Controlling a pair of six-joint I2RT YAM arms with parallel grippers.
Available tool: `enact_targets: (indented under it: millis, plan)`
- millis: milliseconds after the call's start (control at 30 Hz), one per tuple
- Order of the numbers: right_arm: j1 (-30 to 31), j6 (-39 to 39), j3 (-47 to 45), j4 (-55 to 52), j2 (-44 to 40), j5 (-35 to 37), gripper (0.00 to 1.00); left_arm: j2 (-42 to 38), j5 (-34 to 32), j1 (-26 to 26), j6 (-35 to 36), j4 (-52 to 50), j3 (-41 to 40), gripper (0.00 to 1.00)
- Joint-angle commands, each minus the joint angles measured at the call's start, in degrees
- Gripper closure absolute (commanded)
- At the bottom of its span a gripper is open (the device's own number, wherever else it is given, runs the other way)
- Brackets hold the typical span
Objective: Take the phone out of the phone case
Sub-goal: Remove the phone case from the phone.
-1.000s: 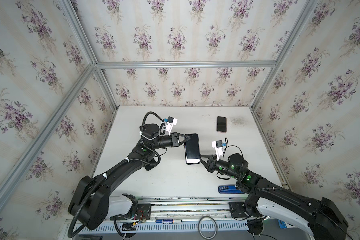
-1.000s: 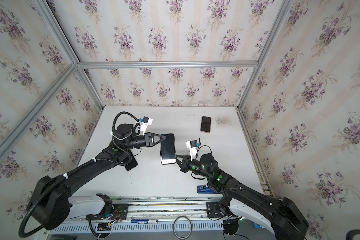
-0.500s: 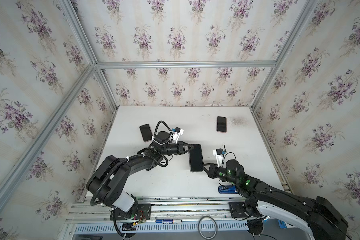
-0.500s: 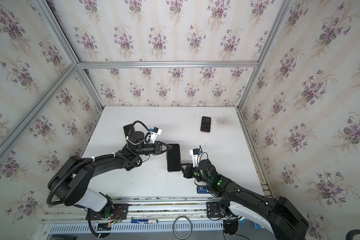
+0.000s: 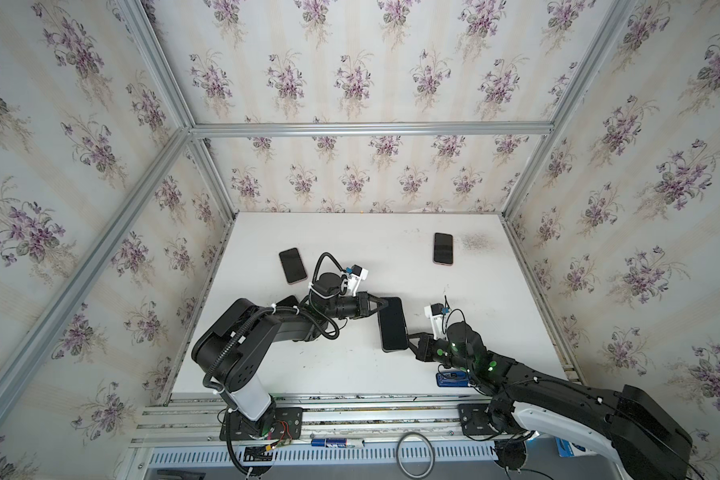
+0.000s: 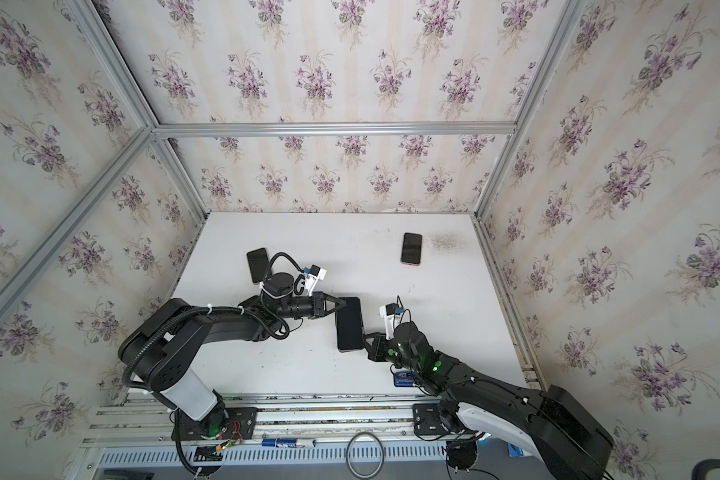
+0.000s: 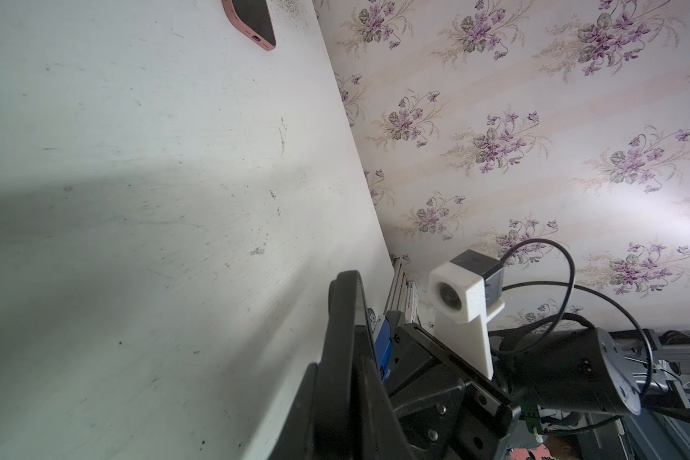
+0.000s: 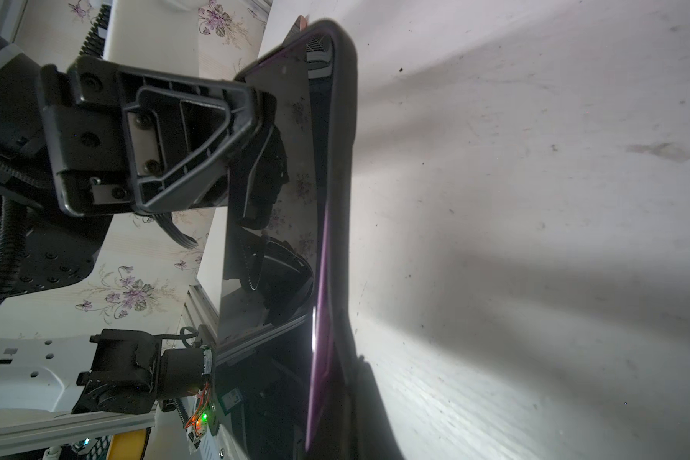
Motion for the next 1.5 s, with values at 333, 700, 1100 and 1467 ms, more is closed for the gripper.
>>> enact_targets:
  millis: [333,700,1100,1467]
  plan:
    - [0.0,2.4,0.0,7.0,0.0,2.1,1.00,3.2,-14.9,-0.1,5.7,-6.1,-1.3,0.89]
    - [0.0,4.1,0.3,8.4,3.0,1.9,1.00,6.7,-15.2,-0.1,4.3,-5.8,-1.5,0.73]
    - [0.0,4.9,0.3,9.5,4.3,1.7,1.00,3.2,-16.2,-0.1,3.9,-5.7,-3.1,0.27]
    - [0.0,5.1,0.1,7.1,1.6,2.2,1.00,-21.3,-30.9,-10.2,25.9,-34.9,2.4,0.06]
